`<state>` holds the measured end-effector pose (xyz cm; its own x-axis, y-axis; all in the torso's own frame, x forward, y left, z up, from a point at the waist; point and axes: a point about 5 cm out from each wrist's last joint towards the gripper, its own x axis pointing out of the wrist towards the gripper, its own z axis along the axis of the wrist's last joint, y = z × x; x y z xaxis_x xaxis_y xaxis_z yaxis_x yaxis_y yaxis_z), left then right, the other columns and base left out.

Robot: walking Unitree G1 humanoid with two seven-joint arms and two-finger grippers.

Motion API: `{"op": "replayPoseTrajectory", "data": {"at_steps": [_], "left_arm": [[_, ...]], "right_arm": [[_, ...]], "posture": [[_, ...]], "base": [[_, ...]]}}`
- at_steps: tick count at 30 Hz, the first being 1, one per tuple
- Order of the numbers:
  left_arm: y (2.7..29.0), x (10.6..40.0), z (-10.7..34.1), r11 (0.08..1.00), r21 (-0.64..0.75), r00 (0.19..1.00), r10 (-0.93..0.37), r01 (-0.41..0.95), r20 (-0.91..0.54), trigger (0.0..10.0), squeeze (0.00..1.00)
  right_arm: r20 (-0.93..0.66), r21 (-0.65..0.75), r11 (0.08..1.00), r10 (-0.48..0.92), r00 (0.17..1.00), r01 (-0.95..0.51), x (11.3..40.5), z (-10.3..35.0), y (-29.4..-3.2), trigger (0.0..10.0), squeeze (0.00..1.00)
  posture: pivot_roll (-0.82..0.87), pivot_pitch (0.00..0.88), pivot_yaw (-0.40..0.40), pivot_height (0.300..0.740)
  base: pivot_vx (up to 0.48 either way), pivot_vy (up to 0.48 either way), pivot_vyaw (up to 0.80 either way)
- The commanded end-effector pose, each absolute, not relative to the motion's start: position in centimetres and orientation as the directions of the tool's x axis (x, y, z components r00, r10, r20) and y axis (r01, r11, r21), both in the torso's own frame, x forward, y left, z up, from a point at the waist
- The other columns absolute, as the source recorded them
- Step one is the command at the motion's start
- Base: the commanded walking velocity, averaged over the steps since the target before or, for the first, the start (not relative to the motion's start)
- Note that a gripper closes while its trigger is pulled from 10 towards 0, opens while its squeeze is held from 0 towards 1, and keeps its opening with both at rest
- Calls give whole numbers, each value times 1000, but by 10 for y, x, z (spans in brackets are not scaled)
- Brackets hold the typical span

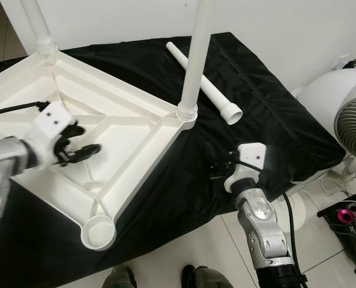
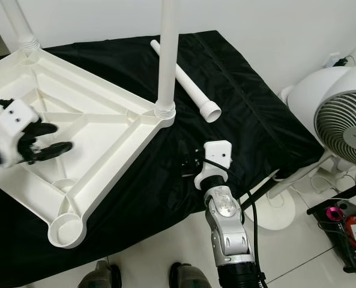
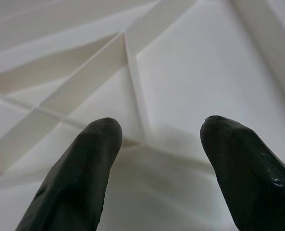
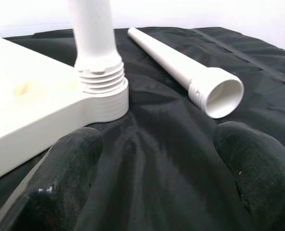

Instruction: Building children table

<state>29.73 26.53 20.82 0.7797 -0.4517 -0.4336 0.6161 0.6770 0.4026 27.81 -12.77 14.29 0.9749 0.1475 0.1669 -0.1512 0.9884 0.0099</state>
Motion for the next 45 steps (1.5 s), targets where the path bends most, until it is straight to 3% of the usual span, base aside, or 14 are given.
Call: {"op": "replayPoseTrajectory", "data": {"at_steps": [1,6,12,14,18,22,30,37,40,45], "left_arm": [[279,299,206,709,455,830,-356,539,-429,10000,0],[293,292,195,651,564,843,-241,509,-482,10000,0],[291,289,188,590,604,826,-218,535,-519,10000,0],[277,281,176,490,607,770,-268,626,-578,10000,0],[268,278,172,455,599,747,-298,658,-595,10000,0],[241,275,161,396,579,702,-372,712,-608,10000,0],[208,279,152,389,567,687,-456,726,-566,10000,0],[186,289,156,444,581,728,-486,682,-483,10000,0],[185,291,159,456,583,737,-490,672,-465,10000,0],[211,302,188,531,540,753,-529,653,-391,10000,0]], "right_arm": [[153,10,989,144,978,-147,277,139,-129,10000,0],[153,7,987,156,976,-159,279,139,-128,10000,0],[156,6,987,157,975,-160,280,140,-128,10000,0],[161,1,987,161,974,-163,282,141,-129,10000,0],[163,-1,986,162,973,-164,283,142,-129,10000,0],[169,-5,987,158,973,-160,286,144,-130,10000,0],[174,-7,989,148,974,-149,287,144,-132,10000,0],[175,-3,989,146,974,-148,288,144,-131,10000,0],[176,-2,989,146,974,-148,289,144,-131,10000,0],[172,-2,989,146,974,-148,287,142,-131,10000,0]], "posture": [[-39,122,-12,740],[-36,122,-16,740],[-36,119,-18,740],[-35,118,-19,740],[-35,118,-19,740],[-41,110,-11,740],[-49,104,-8,740],[-50,100,-3,740],[-49,101,-4,740],[-39,102,-2,740]], "base": [[0,0,0],[0,0,0],[0,0,0],[0,0,0],[0,0,0],[0,0,0],[0,0,0],[0,0,0],[0,0,0],[0,0,0]]}}
